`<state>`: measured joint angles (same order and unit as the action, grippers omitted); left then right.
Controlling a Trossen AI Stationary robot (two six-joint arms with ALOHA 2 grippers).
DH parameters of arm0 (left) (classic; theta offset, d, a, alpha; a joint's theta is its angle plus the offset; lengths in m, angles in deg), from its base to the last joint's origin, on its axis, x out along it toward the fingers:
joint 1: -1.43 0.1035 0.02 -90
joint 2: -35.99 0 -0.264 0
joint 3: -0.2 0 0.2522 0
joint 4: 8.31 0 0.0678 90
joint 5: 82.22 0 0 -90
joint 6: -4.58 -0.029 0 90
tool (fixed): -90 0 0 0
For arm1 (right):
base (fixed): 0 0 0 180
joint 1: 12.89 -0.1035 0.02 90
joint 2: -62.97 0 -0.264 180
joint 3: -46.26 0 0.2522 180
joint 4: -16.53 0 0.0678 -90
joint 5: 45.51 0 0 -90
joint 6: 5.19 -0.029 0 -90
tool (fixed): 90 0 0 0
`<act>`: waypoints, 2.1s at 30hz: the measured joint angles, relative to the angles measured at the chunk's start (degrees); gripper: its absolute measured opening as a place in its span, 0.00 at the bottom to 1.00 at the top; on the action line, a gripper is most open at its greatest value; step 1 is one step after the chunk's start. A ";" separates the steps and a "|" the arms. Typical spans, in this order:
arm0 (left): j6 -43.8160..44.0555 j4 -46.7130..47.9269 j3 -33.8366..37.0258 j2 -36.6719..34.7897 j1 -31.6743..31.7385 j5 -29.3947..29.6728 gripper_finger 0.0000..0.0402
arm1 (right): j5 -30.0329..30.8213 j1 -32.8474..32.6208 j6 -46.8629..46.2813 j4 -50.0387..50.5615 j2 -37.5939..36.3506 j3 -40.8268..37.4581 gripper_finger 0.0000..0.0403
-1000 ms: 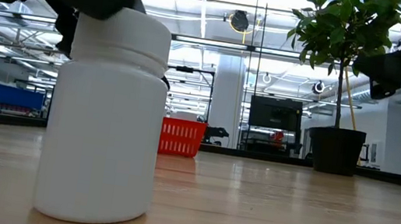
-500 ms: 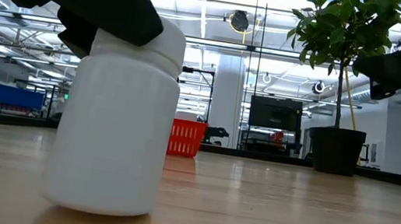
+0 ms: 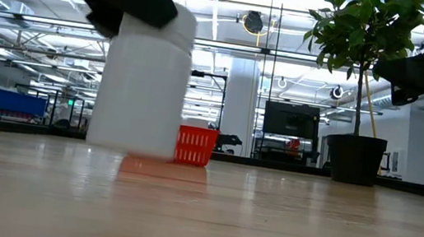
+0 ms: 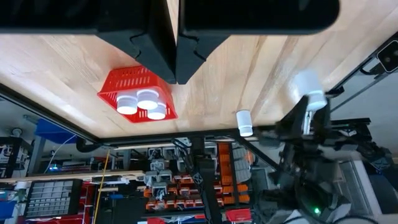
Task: Pick and place pill bottles into a basket
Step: Put the white pill bottle into the red basket
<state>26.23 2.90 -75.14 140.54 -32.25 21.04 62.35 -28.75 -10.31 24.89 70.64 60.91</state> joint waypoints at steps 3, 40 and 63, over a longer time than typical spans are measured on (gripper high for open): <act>-1.11 4.53 0.02 -3.39 -0.02 2.44 0.41 | 0.00 0.00 0.00 0.00 0.01 0.00 0.00; -19.78 24.53 4.93 -25.17 39.29 1.08 0.41 | 0.00 0.01 0.00 0.00 0.01 -0.02 0.00; -18.50 -4.97 25.18 -25.17 53.17 -18.35 0.41 | 0.00 0.00 0.00 0.02 0.01 -0.02 0.00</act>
<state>7.73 -2.08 -49.96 115.36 20.92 2.69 62.35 -28.75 -10.31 24.90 70.65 60.89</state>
